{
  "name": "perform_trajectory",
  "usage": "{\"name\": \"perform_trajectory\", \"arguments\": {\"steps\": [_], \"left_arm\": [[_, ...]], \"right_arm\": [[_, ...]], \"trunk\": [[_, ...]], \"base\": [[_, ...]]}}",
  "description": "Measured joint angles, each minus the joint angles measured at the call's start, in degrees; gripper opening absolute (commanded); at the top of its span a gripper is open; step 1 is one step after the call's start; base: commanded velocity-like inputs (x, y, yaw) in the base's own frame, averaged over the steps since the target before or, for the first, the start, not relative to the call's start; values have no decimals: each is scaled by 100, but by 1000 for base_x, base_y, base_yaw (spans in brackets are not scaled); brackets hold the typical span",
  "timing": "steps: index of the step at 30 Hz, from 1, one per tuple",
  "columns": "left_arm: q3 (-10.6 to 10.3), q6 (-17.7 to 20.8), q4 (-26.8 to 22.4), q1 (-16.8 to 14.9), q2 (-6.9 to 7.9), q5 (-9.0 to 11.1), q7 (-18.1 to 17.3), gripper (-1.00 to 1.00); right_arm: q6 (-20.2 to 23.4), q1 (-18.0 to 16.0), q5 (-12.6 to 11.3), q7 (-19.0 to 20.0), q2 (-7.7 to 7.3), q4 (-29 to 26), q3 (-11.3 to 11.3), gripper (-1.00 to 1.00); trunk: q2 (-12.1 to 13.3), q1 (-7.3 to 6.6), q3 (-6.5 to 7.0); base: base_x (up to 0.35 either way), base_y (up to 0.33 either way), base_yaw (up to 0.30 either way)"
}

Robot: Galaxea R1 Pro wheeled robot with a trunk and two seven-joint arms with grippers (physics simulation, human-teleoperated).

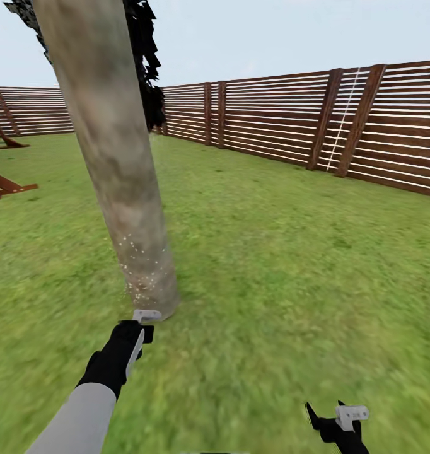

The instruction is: In the garden, pick up the pesticide atomizer on the floor and spray pesticide onto both trees until each tree trunk is fully covered.

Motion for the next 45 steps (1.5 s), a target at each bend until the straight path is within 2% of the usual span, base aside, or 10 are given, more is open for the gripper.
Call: {"name": "perform_trajectory", "arguments": {"steps": [7, 15, 16, 17, 18, 20, 22, 28, 32, 45], "left_arm": [[0, 2, 0, 2, -8, 2, 0, -100], [19, 39, 177, -24, 16, -21, 3, -100], [136, 29, 330, -7, 28, -21, 7, -100], [676, -50, 669, 1, 33, -61, 23, -100], [928, -270, 778, 0, 34, -41, 29, -100], [1034, -532, 1028, 7, 29, -17, 39, -100], [1045, -603, 1227, 6, 27, -27, 46, -100], [1054, -705, 1274, 2, 35, -36, 56, -100], [1024, -958, 1272, 0, 33, -43, 341, -100], [1011, -973, 1257, 0, 17, -27, 440, -100]], "right_arm": [[0, 0, 0, -5, 0, 0, 0, 100], [-2, 3, 0, -5, 2, 0, 0, 100], [-4, 1, 1, -1, 4, 3, 1, 100], [-1, 2, 1, 2, 4, 7, 0, 100], [0, 2, 0, 0, 3, 8, 0, 100], [-2, 1, 0, 3, 1, 9, 0, 100], [-2, 0, 0, 4, 0, 9, 0, 100], [0, 1, 0, -3, 8, 9, 0, 100], [-1, 2, 0, -3, 9, 9, 0, 100], [-4, 1, 0, -4, 9, 9, 0, 100]], "trunk": [[0, 0, -6], [0, 0, -27], [0, 0, -27], [1, 1, -28], [0, 0, -27], [0, 0, -27], [0, 0, -27], [0, 0, -27], [0, 0, -27], [0, 0, -27]], "base": [[25, -271, 95], [211, -206, 134], [238, -171, 1], [237, -171, 0], [235, -173, 0], [191, -209, 0], [64, -255, 0], [51, -267, 134], [172, -245, 274], [132, -254, 152]]}}
